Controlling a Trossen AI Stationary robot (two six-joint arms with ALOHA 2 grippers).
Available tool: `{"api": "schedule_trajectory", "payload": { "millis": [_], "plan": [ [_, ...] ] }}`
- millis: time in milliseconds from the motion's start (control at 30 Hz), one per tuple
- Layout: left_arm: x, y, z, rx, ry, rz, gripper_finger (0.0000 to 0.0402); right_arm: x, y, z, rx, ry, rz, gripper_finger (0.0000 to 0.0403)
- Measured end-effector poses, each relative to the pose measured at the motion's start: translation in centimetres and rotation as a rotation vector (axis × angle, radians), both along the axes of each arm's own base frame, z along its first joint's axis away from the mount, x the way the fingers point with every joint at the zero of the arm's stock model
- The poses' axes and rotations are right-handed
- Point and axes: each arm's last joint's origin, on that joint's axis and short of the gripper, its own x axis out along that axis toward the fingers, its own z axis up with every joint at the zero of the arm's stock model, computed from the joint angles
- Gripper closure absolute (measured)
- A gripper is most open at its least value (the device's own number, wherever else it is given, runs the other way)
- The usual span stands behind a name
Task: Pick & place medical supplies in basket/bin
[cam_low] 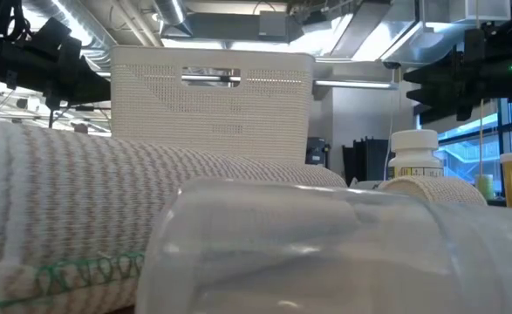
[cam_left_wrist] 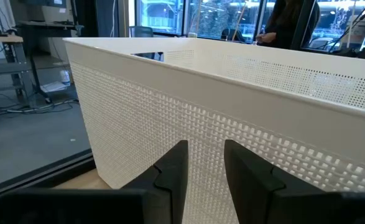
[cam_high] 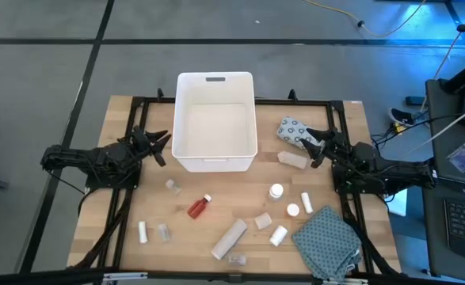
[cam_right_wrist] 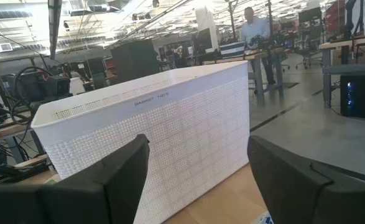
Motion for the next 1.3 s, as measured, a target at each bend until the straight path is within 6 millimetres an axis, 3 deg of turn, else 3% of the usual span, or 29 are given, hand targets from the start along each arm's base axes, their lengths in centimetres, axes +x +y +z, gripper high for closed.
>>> {"api": "schedule_trajectory", "payload": {
  "millis": [733,1300],
  "plan": [
    [0.00,0.00,0.00,0.000,0.000,0.000,0.0304,0.00,0.00,0.01,0.002,-0.002,0.000,0.0130],
    [-0.06,-0.01,0.33,-0.001,-0.009,-0.007,0.0304,-0.11,-0.03,0.57,0.155,-0.165,0.011,0.0130]
  ]
}}
